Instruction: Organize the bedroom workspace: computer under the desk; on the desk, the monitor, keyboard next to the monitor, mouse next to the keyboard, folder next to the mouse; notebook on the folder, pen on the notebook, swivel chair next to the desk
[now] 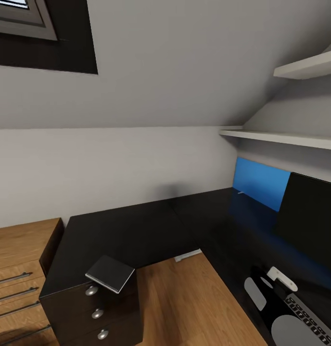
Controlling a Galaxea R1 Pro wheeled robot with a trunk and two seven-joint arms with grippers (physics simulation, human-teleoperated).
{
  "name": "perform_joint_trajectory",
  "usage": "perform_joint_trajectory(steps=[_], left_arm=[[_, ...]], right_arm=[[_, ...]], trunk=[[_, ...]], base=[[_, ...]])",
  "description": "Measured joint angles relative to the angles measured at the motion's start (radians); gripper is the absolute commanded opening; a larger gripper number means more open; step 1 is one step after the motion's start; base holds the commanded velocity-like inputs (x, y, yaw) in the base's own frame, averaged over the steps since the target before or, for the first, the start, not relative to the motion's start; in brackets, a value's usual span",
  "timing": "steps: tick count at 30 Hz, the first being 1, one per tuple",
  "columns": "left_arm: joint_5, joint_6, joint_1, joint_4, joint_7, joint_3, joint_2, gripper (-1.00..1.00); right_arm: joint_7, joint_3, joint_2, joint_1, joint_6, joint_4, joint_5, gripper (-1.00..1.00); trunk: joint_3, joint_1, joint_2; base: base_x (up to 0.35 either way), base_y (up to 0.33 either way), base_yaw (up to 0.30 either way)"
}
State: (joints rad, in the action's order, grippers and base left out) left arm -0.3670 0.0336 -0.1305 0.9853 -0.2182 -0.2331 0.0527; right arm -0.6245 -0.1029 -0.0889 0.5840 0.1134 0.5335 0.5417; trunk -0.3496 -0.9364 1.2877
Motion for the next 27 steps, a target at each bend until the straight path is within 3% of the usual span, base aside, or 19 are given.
perform_joint_trajectory(steps=[17, 27], left_arm=[[0.000, 0.000, 0.000, 0.000, 0.001, -0.001, 0.000, 1.00], [0.001, 0.001, 0.000, -0.001, 0.001, -0.002, -0.002, 1.00]], right_arm=[[0.003, 0.010, 0.011, 0.000, 0.006, 0.010, 0.000, 1.00], [0.004, 0.107, 0.045, 0.000, 0.025, 0.011, -0.008, 1.00]], trunk=[[0.000, 0.000, 0.000], [0.007, 0.000, 0.000]], base=[[0.000, 0.000, 0.007], [0.000, 0.000, 0.195]])
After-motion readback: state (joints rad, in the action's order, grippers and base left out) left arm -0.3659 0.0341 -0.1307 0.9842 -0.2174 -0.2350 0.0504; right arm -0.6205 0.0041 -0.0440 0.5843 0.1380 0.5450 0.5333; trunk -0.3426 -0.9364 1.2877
